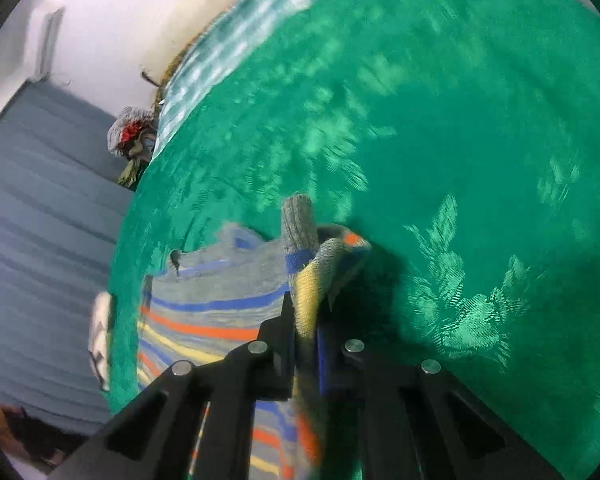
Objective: Fold small clothes
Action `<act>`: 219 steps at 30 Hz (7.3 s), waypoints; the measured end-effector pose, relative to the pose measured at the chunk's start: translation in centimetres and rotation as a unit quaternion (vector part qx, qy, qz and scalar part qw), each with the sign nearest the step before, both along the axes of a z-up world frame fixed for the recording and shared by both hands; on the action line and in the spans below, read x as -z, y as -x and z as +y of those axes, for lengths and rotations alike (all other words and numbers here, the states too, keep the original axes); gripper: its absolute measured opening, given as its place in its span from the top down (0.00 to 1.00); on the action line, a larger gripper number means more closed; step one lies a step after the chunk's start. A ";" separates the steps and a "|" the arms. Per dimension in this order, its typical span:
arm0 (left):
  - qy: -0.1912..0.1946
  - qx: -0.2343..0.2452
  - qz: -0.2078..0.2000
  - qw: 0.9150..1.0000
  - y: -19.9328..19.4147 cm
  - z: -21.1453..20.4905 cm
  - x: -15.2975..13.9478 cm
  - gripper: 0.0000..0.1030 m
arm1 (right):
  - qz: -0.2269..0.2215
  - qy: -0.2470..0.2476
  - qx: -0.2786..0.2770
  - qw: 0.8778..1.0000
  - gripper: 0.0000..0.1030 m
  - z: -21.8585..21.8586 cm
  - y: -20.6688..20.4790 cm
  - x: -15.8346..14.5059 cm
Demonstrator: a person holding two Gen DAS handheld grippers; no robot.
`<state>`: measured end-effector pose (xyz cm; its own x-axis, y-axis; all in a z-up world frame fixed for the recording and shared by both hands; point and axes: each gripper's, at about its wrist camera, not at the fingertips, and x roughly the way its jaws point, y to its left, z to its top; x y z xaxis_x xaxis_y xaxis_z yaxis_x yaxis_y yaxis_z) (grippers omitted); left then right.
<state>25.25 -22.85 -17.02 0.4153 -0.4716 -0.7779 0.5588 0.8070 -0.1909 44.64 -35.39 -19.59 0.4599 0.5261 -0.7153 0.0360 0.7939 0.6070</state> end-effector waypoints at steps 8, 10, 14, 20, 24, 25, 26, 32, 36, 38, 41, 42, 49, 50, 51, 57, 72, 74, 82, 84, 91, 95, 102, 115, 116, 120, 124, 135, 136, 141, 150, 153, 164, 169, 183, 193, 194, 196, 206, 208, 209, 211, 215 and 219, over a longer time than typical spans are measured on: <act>0.044 -0.081 0.028 0.995 0.1 6.0 -2.3 0.95 | -0.038 0.070 -0.036 0.996 0.92 5.5 -0.4 -4.7; 0.061 -0.113 0.039 0.991 -0.4 9.2 -2.8 0.95 | -0.045 0.067 -0.050 0.995 0.92 8.0 -0.9 -5.5; 0.079 -0.176 0.048 0.980 -0.5 15.9 -3.5 0.95 | -0.057 0.051 -0.084 0.994 0.92 13.5 -1.9 -6.3; 0.091 -0.265 0.073 0.957 0.0 24.5 -1.5 0.95 | -0.057 0.040 -0.152 0.986 0.92 24.8 -3.9 -5.6; 0.099 -0.302 0.090 0.944 0.1 28.1 0.3 0.95 | -0.044 0.059 -0.184 0.980 0.92 30.9 -5.1 -3.8; 0.100 -0.309 0.093 0.941 0.0 28.8 0.7 0.95 | -0.040 0.063 -0.189 0.979 0.92 31.9 -5.3 -3.3; 0.100 -0.315 0.095 0.939 0.0 29.3 0.9 0.95 | -0.037 0.067 -0.193 0.978 0.92 33.0 -5.5 -2.8; 0.088 -0.352 0.112 0.925 -0.7 32.3 2.3 0.82 | -0.022 0.012 -0.201 0.979 0.75 36.3 -6.4 0.0; 0.080 -0.397 0.097 0.909 1.0 34.9 0.8 0.53 | -0.047 -0.061 -0.154 0.985 0.63 33.3 -5.6 -1.0; 0.073 -0.400 0.070 0.911 1.4 35.4 -0.7 0.53 | -0.083 -0.025 -0.137 0.987 0.63 30.7 -4.3 -2.9; 0.088 -0.369 0.025 0.925 0.9 34.8 -3.1 0.53 | -0.135 0.073 -0.151 0.977 0.63 27.5 -1.7 -5.3; 0.106 -0.343 0.018 0.933 0.3 34.1 -3.7 0.55 | -0.145 0.096 -0.160 0.972 0.63 26.7 -0.8 -5.7; 0.056 -0.273 0.069 0.958 -5.0 30.4 1.2 0.97 | -0.133 0.137 -0.285 0.939 0.72 26.8 7.1 -2.0; 0.043 -0.280 0.077 0.956 -5.4 30.9 2.3 0.98 | -0.116 0.172 -0.300 0.931 0.74 27.2 8.0 0.2; 0.046 -0.281 0.084 0.955 -5.7 31.5 3.1 0.98 | -0.115 0.194 -0.307 0.925 0.76 27.2 8.8 1.7; 0.039 -0.265 0.033 0.963 -5.1 31.8 -1.6 0.77 | -0.171 0.199 -0.284 0.922 0.77 27.2 7.1 -1.9; 0.026 -0.260 0.056 0.964 -7.0 31.6 -0.8 0.40 | -0.131 0.232 -0.196 0.944 0.76 25.9 0.9 -2.0; 0.019 -0.260 0.057 0.964 -4.7 31.7 -0.4 0.36 | -0.152 0.222 -0.214 0.939 0.76 26.2 5.0 -3.1; -0.055 -0.321 0.072 0.943 0.7 31.5 1.2 0.13 | -0.092 0.251 -0.254 0.929 0.57 27.0 15.7 0.7; -0.068 -0.337 0.037 0.938 2.4 31.3 -0.6 0.06 | -0.100 0.235 -0.240 0.937 0.38 26.2 17.1 -0.7; -0.071 -0.337 0.001 0.939 4.0 29.9 -3.9 0.06 | -0.145 0.239 -0.197 0.940 0.30 25.4 21.6 -4.6; -0.079 -0.332 -0.016 0.940 4.9 29.4 -5.4 0.06 | -0.139 0.230 -0.186 0.945 0.30 25.0 23.6 -5.1; -0.088 -0.323 -0.037 0.942 6.9 28.4 -6.7 0.06 | -0.140 0.234 -0.161 0.949 0.30 23.6 27.2 -5.7; -0.087 -0.312 -0.010 0.946 10.6 28.7 6.5 0.02 | -0.096 0.335 -0.044 0.936 0.05 18.0 30.0 3.6; -0.086 -0.314 -0.034 0.945 11.2 28.6 6.6 0.01 | -0.108 0.330 -0.037 0.937 0.03 17.7 30.3 4.0; -0.092 -0.311 -0.038 0.945 11.0 28.1 6.9 0.01 | -0.134 0.323 -0.027 0.936 0.00 17.3 30.5 4.6; -0.088 -0.310 -0.044 0.946 11.1 28.0 7.2 0.01 | -0.146 0.312 -0.023 0.938 0.00 16.8 30.7 4.8; -0.092 -0.310 -0.048 0.945 11.4 28.1 7.0 0.01 | -0.149 0.316 -0.024 0.937 0.00 17.0 31.2 5.2; -0.093 -0.310 -0.048 0.945 11.4 28.1 7.0 0.01 | -0.148 0.316 -0.025 0.937 0.00 17.0 31.2 5.2; -0.096 -0.311 -0.048 0.944 11.4 27.9 6.9 0.01 | -0.148 0.319 -0.026 0.936 0.00 17.0 31.1 5.2; -0.097 -0.311 -0.049 0.944 11.4 27.9 6.9 0.01 | -0.148 0.319 -0.026 0.936 0.00 17.0 31.1 5.2; -0.099 -0.312 -0.049 0.944 11.5 27.8 6.9 0.01 | -0.148 0.319 -0.025 0.936 0.00 17.0 31.1 5.2; -0.099 -0.311 -0.050 0.944 11.5 27.9 6.9 0.01 | -0.149 0.320 -0.025 0.935 0.00 17.0 31.0 5.2; -0.099 -0.311 -0.050 0.944 11.5 27.9 6.9 0.01 | -0.149 0.320 -0.025 0.935 0.00 17.0 31.1 5.2; -0.099 -0.311 -0.050 0.944 11.5 27.9 6.9 0.01 | -0.150 0.320 -0.025 0.935 0.00 17.0 31.1 5.2; -0.099 -0.310 -0.051 0.944 11.5 27.9 6.9 0.01 | -0.151 0.321 -0.024 0.935 0.00 17.0 31.1 5.2; -0.099 -0.310 -0.051 0.944 11.5 27.9 6.9 0.01 | -0.151 0.320 -0.024 0.935 0.00 17.0 31.1 5.2; -0.099 -0.310 -0.051 0.944 11.5 27.9 6.9 0.01 | -0.151 0.321 -0.024 0.935 0.00 17.0 31.1 5.2; -0.099 -0.310 -0.051 0.944 11.5 27.9 6.9 0.01 | -0.151 0.321 -0.023 0.935 0.00 17.0 31.1 5.2; -0.099 -0.310 -0.051 0.944 11.5 27.9 6.9 0.01 | -0.151 0.321 -0.023 0.935 0.00 17.0 31.1 5.2; -0.099 -0.310 -0.051 0.944 11.5 27.9 6.9 0.01 | -0.152 0.321 -0.023 0.935 0.00 17.0 31.1 5.2; -0.099 -0.310 -0.051 0.944 11.5 27.9 6.9 0.01 | -0.152 0.321 -0.023 0.935 0.00 17.0 31.1 5.2; -0.099 -0.310 -0.051 0.944 11.5 27.9 6.9 0.01 | -0.152 0.321 -0.023 0.934 0.00 17.0 31.1 5.3; -0.099 -0.310 -0.051 0.944 11.5 27.9 6.9 0.01 | -0.152 0.321 -0.023 0.934 0.00 17.0 31.1 5.3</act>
